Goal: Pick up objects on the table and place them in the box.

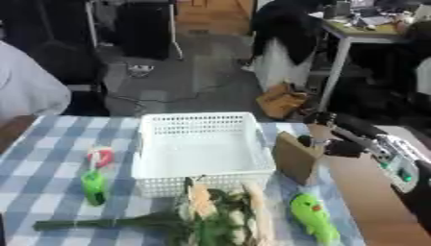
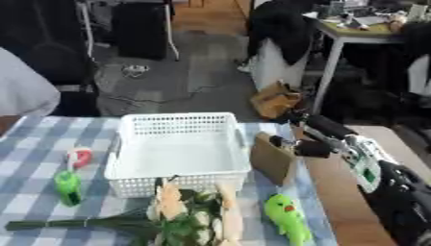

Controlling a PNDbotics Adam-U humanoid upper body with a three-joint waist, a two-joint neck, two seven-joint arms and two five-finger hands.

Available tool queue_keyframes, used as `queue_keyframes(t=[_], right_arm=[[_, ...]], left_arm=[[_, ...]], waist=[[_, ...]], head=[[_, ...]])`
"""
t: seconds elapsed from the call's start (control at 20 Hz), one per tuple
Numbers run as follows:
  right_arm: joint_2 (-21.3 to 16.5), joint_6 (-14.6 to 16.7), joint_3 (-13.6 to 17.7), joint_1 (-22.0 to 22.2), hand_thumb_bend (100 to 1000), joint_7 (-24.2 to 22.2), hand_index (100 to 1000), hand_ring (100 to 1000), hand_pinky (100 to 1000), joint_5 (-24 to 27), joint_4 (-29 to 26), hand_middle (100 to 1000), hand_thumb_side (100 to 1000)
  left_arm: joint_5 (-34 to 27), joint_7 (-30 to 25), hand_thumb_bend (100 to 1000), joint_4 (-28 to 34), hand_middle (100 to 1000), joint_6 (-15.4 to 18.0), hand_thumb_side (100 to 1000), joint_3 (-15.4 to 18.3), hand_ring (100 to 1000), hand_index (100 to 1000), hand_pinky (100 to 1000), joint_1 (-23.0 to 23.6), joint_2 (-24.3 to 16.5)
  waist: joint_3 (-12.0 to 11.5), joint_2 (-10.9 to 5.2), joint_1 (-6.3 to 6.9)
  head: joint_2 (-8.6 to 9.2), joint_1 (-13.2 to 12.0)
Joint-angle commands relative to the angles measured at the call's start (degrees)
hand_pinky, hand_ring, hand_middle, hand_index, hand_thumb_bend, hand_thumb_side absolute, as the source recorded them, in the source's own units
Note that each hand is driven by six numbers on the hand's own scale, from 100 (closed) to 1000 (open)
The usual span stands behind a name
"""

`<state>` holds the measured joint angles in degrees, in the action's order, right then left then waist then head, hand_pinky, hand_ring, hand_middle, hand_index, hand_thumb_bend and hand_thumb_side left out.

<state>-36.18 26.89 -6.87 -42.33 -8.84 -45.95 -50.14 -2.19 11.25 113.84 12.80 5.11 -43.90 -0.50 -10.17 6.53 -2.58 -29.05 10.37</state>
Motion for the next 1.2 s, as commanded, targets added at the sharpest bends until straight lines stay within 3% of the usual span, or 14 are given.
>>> queue_keyframes(t=[0.05,0.5,1.2], right_arm=[[-2.61,-1.26,0.39,-1.36,513,-1.06,901,919,875,-3.24,-0.34,845,1000],[-2.12,-2.31,0.99,-1.15,535,-4.05,896,918,878,-6.03,0.53,842,1000],[-2.11,-2.59,2.0,-0.12,551,-3.09,886,911,874,-7.18,1.79,838,1000]], left_arm=[[-0.14,-0.05,100,0.76,775,0.23,977,-0.3,813,876,670,-1.38,-0.03],[-0.5,-0.12,100,0.76,768,0.65,975,-0.46,807,874,670,-2.19,0.51],[-1.12,-0.44,100,0.76,760,1.39,973,-0.73,805,871,669,-3.97,1.23]], waist=[[-0.05,0.31,0.22],[-0.81,1.51,0.07],[-1.71,4.27,-0.32]], head=[[0.52,0.58],[1.71,1.78],[5.27,3.85]])
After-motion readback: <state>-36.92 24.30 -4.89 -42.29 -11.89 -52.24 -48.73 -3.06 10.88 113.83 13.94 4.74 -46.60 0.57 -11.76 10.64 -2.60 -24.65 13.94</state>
